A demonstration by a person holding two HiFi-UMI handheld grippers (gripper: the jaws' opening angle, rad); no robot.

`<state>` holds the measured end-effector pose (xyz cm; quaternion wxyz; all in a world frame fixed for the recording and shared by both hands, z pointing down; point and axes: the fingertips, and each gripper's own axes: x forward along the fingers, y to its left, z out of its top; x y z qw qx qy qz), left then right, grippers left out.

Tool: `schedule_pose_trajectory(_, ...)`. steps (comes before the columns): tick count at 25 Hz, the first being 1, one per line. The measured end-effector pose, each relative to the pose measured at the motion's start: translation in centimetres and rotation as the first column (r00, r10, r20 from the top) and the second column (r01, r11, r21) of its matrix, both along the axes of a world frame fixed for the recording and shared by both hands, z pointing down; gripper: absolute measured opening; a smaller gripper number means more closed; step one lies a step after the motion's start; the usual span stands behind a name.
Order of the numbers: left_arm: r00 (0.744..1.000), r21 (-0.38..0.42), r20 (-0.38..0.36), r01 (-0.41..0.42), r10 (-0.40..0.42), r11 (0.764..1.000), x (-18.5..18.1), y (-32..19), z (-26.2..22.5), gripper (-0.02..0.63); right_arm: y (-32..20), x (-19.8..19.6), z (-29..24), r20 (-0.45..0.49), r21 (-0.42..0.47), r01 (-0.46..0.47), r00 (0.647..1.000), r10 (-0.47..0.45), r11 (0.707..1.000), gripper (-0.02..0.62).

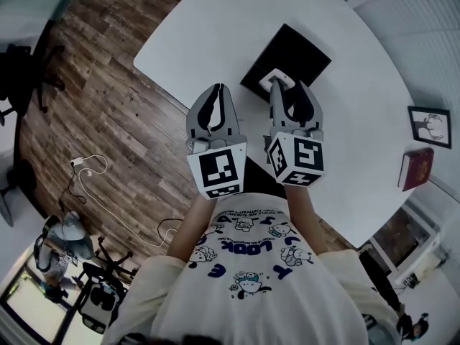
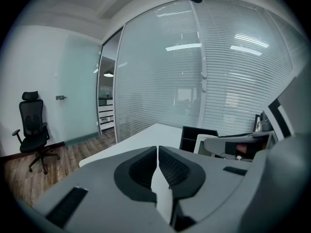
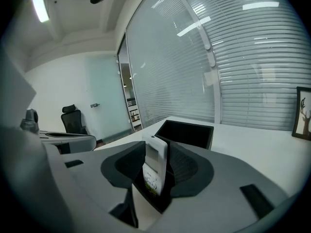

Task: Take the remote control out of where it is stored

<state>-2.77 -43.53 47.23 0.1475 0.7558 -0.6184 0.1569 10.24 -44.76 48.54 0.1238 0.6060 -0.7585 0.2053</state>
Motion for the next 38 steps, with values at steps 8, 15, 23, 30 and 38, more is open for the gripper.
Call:
schedule_pose_trajectory(8, 1.000, -0.023, 0.001, 0.010, -0.010, 1.000, -0.3, -0.7, 0.8, 0.026, -1.0, -0.7, 0.8, 0.021, -0.017, 0.042, 0.999, -0.042, 0.999, 0.169)
schedule_pose_trajectory(15, 1.000, -0.038, 0.002, 0.017, -0.017, 0.999, -0.7, -1.0, 1.5, 0.026, -1.5, -1.5, 1.3, 0.024, -0.015, 0.094, 0.995, -0.093, 0.996, 0.159)
schedule_pose_trajectory(23, 0.999, -0.043, 0.002, 0.033, -0.033, 0.999, -1.5, -0.9, 1.8, 0.025, -1.3, -2.0, 1.1, -0.049, 0.019, 0.141, 0.989, -0.140, 0.990, 0.124)
schedule_pose_trajectory(30, 0.999, -0.035, 0.003, 0.039, -0.039, 0.999, -1.7, -0.5, 1.5, 0.026, -0.5, -2.3, 0.7, -0.064, 0.042, 0.169, 0.984, -0.166, 0.985, 0.083)
schedule_pose_trajectory(38, 0.999, -0.016, -0.002, 0.043, -0.043, 0.999, -2.1, 0.4, 0.7, 0.025, 0.0, -2.3, -1.2, -0.050, 0.081, 0.155, 0.987, -0.152, 0.985, 0.081)
